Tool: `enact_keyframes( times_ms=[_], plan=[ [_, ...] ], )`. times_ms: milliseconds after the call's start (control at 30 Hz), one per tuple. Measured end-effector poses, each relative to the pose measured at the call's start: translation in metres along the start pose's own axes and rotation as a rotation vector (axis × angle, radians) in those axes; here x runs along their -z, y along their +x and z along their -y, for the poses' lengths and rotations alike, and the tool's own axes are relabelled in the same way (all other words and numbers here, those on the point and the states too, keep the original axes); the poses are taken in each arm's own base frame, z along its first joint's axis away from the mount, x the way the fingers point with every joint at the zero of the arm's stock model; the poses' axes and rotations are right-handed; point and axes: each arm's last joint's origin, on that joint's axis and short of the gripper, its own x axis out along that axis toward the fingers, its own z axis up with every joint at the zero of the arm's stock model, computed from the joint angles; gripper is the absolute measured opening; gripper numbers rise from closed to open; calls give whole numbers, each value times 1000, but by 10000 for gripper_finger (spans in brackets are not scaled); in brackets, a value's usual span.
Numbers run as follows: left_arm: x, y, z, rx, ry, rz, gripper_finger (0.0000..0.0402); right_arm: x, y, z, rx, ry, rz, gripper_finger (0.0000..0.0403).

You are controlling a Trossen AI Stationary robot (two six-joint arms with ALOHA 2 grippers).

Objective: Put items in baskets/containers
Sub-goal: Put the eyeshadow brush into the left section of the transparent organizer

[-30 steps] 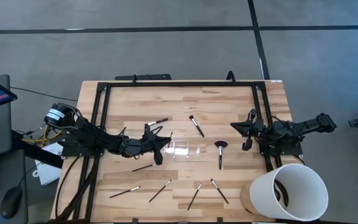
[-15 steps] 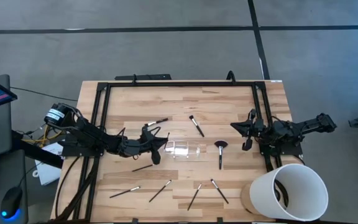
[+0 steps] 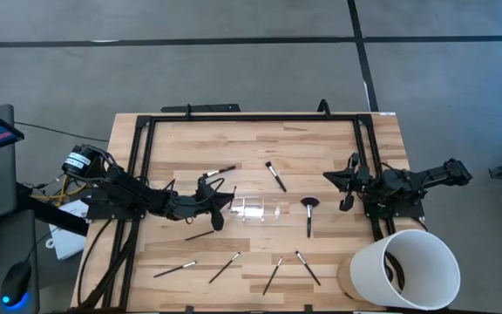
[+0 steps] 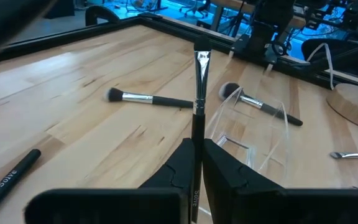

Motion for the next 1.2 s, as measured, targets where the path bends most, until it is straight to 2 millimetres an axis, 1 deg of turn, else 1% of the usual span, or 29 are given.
enact_keyframes(
  times_ms=[133, 300, 367, 767, 867, 1067, 1200],
  plan=[
    [2, 1, 0, 10, 5, -13, 21, 0, 0, 0, 0, 0, 0, 0],
    [15, 6, -2, -10, 5, -56, 21, 0, 0, 0, 0, 0, 0, 0],
    [17, 7, -1, -11, -5, -53, 21, 0, 0, 0, 0, 0, 0, 0],
    [16, 7, -1, -9, -15, -42, 25, 0, 0, 0, 0, 0, 0, 0],
    [16, 7, -1, -6, -19, -42, 39, 0, 0, 0, 0, 0, 0, 0],
    [15, 7, -1, -4, -22, -39, 86, 0, 0, 0, 0, 0, 0, 0],
    [12, 6, 0, -3, -28, -27, 105, 0, 0, 0, 0, 0, 0, 0]
  ],
)
